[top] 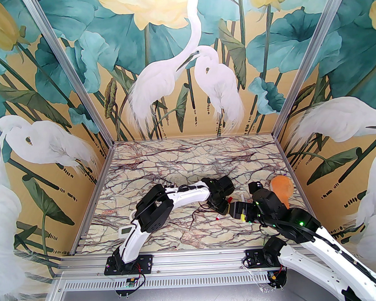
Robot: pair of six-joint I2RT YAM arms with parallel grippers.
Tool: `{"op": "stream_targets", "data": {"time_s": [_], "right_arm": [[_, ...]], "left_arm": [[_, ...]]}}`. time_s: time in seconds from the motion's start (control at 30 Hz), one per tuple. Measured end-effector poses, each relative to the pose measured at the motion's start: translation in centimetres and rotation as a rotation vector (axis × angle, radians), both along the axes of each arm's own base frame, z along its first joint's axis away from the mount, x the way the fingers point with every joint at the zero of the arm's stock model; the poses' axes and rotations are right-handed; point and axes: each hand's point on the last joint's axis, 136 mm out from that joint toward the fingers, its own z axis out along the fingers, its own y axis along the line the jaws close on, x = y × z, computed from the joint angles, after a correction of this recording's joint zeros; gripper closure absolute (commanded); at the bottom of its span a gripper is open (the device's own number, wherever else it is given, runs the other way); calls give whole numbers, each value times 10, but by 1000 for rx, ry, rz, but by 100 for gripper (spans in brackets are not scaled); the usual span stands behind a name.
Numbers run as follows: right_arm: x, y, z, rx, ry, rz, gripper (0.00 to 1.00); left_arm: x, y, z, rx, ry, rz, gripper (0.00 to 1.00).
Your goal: Open the pen caps
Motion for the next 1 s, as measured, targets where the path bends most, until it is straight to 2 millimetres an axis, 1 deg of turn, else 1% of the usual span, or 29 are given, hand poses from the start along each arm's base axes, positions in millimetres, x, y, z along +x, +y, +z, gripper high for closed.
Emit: {"op": "stream_targets", "data": {"time_s": [0.37, 0.43, 0.57, 0.7, 0.77, 0.87, 0.93, 1.0], "right_arm": [[1, 1, 0, -1, 1, 0, 1], [1, 1, 0, 0, 1, 0, 1], [1, 0, 1, 2, -3, 0, 0], [0, 0, 6, 28, -33, 0, 1], [1, 1, 10, 49, -54, 2, 0], [1, 5, 16, 84, -78, 11, 0], [2, 8, 17, 104, -86, 14, 1], [4, 11, 16, 125, -89, 14, 3]], "left_arm": [[0, 1, -3, 146, -122, -48, 68], [0, 1, -4, 166, -140, -57, 71], [2, 3, -5, 178, -155, -59, 79], [1, 4, -3, 167, -160, -54, 80], [0, 11, -3, 172, -156, -47, 80], [-2, 30, 1, 172, -138, -10, 79], [-2, 44, 9, 150, -126, 31, 79], [1, 56, 22, 102, -124, 77, 79]]}}
